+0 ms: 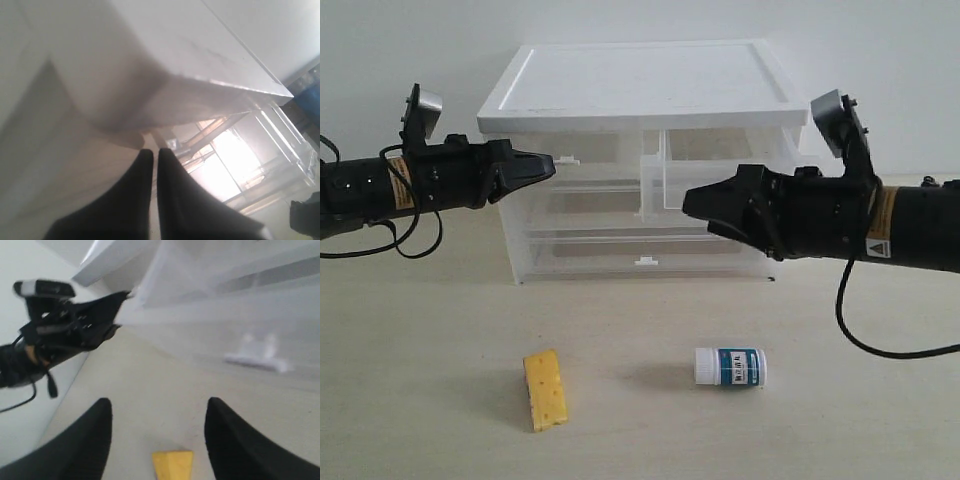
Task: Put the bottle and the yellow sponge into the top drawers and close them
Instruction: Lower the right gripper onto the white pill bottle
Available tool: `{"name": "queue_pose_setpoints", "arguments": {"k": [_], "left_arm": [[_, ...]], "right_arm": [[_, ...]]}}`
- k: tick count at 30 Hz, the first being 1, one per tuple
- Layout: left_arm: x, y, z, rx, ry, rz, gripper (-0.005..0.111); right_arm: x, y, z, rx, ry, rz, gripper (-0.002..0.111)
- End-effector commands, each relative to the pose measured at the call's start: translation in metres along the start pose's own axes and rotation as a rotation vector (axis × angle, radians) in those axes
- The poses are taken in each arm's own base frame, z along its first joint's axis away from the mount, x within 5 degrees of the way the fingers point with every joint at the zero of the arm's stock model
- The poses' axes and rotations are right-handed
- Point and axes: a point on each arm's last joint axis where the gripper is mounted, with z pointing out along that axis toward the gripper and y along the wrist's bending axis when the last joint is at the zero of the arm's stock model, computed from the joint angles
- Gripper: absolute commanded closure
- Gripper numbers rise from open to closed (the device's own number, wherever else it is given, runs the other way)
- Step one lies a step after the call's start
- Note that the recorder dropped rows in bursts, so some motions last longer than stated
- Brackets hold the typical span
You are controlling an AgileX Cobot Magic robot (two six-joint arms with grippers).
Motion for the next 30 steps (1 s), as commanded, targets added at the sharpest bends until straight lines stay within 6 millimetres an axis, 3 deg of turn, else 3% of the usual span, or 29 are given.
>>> {"name": "queue_pose_setpoints", "arguments": {"k": [1, 7, 10, 13, 17, 23, 30], "left_arm": [[-0.009, 0.01, 0.001, -0.102, -0.08, -0.056, 0.103], [-0.009, 0.01, 0.001, -0.102, -0.08, -0.056, 0.103], [-0.009, 0.01, 0.001, -0.102, -0.08, -0.056, 0.103], [-0.009, 0.011, 0.001, -0.111, -0.078, -0.057, 0.103], [-0.009, 0.012, 0.001, -0.119, -0.077, -0.057, 0.103], [-0.009, 0.012, 0.001, -0.119, -0.08, -0.06, 0.103], [-0.009, 0.012, 0.001, -0.117, -0.08, -0.06, 0.103]], "right_arm": [[0.015, 0.009, -0.003, -0.075, 0.159, -0.107, 0.054], [0.036, 0.007, -0.009, -0.076, 0.405, -0.195, 0.055], [0.045, 0.003, -0.006, 0.005, 0.487, -0.238, 0.06], [0.048, 0.001, 0.004, 0.121, 0.478, -0.298, 0.066], [0.056, 0.009, 0.017, 0.162, 0.495, -0.429, 0.059], [0.068, 0.017, 0.037, 0.412, 0.467, -0.703, 0.052], [0.078, 0.031, 0.046, 0.538, 0.43, -0.841, 0.051]]}}
